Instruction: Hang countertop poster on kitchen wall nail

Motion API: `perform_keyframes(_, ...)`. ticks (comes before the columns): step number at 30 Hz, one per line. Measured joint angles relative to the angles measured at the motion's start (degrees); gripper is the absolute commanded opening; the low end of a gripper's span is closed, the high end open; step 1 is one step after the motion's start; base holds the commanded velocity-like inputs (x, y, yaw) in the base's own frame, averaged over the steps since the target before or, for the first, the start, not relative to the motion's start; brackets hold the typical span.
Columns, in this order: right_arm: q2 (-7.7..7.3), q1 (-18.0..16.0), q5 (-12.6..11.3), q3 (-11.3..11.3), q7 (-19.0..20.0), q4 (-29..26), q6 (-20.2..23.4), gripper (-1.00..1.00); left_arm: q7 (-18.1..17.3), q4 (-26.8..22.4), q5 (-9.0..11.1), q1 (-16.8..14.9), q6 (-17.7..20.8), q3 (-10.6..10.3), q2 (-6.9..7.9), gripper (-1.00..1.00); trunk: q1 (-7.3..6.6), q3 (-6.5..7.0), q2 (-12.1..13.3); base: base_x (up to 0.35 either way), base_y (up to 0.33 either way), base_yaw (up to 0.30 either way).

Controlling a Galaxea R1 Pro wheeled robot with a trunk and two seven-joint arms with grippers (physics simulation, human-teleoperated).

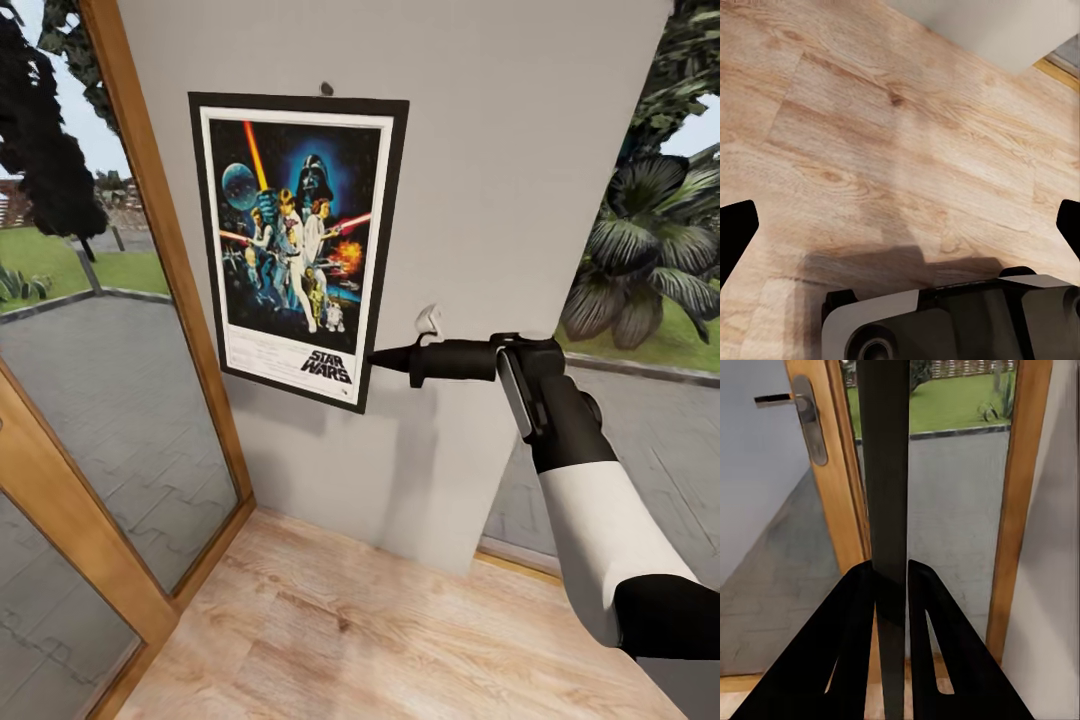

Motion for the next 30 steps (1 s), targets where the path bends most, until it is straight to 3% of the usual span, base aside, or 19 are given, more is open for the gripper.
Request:
perform_keyframes(15, 0.00, -0.46, 0.26, -0.21, -2.05, -3.14, 8.03, -1.00, -0.03, -0.07, 0.00, 0.00, 0.00, 0.07, 0.02, 1.00, 0.02, 0.00, 0.00, 0.035, 0.000, 0.000)
perform_keyframes(30, 0.07, -4.56, 0.22, -0.23, -2.78, -3.21, 9.98, -1.00, 0.00, -0.08, 0.00, 0.00, 0.01, 0.09, 0.02, 1.00, 0.01, 0.00, 0.00, 0.000, 0.000, 0.000)
